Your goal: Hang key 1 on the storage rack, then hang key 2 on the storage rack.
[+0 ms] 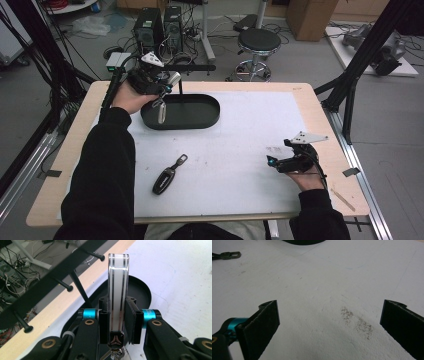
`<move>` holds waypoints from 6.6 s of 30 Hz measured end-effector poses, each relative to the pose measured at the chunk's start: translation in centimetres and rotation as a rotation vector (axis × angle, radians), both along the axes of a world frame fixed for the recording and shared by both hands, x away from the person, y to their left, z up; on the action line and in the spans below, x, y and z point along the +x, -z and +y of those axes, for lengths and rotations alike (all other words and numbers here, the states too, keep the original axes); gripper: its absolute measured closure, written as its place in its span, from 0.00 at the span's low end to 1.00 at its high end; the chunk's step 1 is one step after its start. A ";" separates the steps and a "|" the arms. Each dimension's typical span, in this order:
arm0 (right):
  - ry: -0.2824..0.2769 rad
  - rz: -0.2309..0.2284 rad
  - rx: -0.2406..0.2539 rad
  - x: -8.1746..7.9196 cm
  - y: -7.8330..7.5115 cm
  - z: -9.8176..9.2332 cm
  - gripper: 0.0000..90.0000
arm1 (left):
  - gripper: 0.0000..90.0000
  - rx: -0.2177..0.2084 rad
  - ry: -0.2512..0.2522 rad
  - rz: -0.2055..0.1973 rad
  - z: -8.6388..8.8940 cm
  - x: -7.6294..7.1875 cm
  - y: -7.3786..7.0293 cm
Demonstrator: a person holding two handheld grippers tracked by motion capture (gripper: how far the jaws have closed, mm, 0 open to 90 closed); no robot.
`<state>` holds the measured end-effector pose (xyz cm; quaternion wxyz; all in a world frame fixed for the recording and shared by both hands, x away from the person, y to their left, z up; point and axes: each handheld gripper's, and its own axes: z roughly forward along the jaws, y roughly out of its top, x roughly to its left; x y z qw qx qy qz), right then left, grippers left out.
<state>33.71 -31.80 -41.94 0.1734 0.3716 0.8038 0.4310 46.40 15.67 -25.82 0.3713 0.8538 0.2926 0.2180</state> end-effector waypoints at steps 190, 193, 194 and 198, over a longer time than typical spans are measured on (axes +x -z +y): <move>0.019 0.018 -0.024 -0.3 0.4 -0.5 0.02 | 0.03 0.047 0.061 0.267 -3.0 -8.9 12.1; 0.020 0.018 -0.025 -0.3 0.4 -0.5 0.02 | 0.03 0.026 0.049 0.281 -2.8 -9.1 13.0; 0.019 0.018 -0.025 -0.2 0.4 -0.5 0.02 | 0.03 0.028 0.048 0.284 -2.7 -9.2 13.3; 0.020 0.022 -0.026 -0.3 0.4 -0.5 0.02 | 0.03 0.037 0.034 0.307 -2.8 -9.5 14.0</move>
